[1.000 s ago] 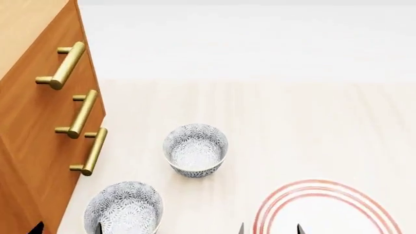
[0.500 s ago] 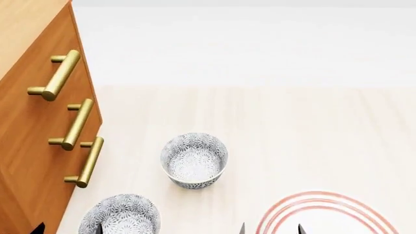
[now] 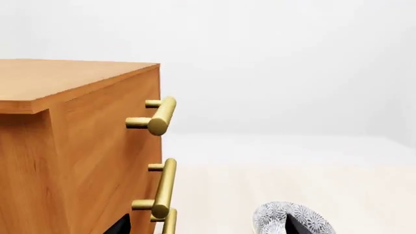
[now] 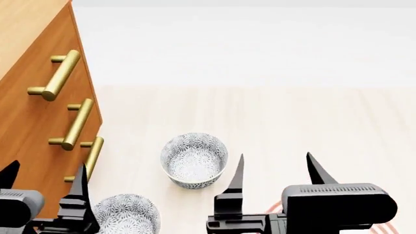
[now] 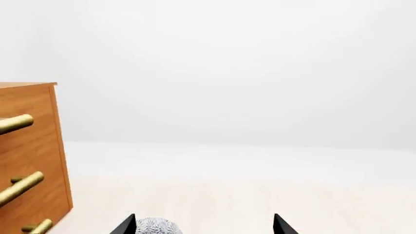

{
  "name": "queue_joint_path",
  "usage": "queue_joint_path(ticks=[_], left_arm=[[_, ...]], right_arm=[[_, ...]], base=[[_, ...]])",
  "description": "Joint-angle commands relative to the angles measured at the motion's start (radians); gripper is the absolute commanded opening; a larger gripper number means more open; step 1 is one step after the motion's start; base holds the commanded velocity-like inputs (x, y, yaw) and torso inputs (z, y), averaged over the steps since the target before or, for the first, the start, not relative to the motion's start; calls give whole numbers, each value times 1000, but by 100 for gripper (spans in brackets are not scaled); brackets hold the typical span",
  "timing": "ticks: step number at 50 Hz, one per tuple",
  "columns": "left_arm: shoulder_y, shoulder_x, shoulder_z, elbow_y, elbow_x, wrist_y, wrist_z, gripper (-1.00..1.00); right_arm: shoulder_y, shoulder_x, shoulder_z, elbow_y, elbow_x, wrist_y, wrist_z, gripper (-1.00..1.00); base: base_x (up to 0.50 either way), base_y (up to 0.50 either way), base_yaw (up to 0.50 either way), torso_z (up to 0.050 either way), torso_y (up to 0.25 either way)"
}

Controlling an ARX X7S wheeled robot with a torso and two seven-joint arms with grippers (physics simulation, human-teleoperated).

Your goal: Open the top drawer of the cabinet.

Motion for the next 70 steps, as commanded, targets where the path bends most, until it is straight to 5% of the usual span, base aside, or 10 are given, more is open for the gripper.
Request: queue_joint_path(ticks=[1,9,13,17,19,44,53,70], left_arm=[[-42,-40,0,132,-30,-131,-44,100],[-49,-119,102,115,96,-107,-43,100],[-125,-371,533,82,582,30,-44,100],[-228,-442,773,24,1090,-88,36,100],[-239,-453,800,22,1132,-100,65,100],[-354,-431,775,0,1118,-119,168,100],[-575,-344,772,-202,1082,-86,275,100],[-695,-239,799,-631,1017,51,211,100]], right_arm=[[37,31,8,-107,40,107,13,100],[25,40,-1,-85,21,77,11,100],[20,47,-26,-78,6,68,8,100],[14,52,-44,-70,-9,57,8,100],[12,52,-44,-68,-8,55,8,100],[-21,68,-60,-41,-26,0,6,100],[-42,75,-54,-53,-21,-9,11,100],[-51,74,-62,-44,-18,-26,13,100]], base=[[0,0,0,0,0],[0,0,0,0,0],[0,0,0,0,0],[0,0,0,0,0],[0,0,0,0,0],[0,0,0,0,0],[0,0,0,0,0],[0,0,0,0,0]])
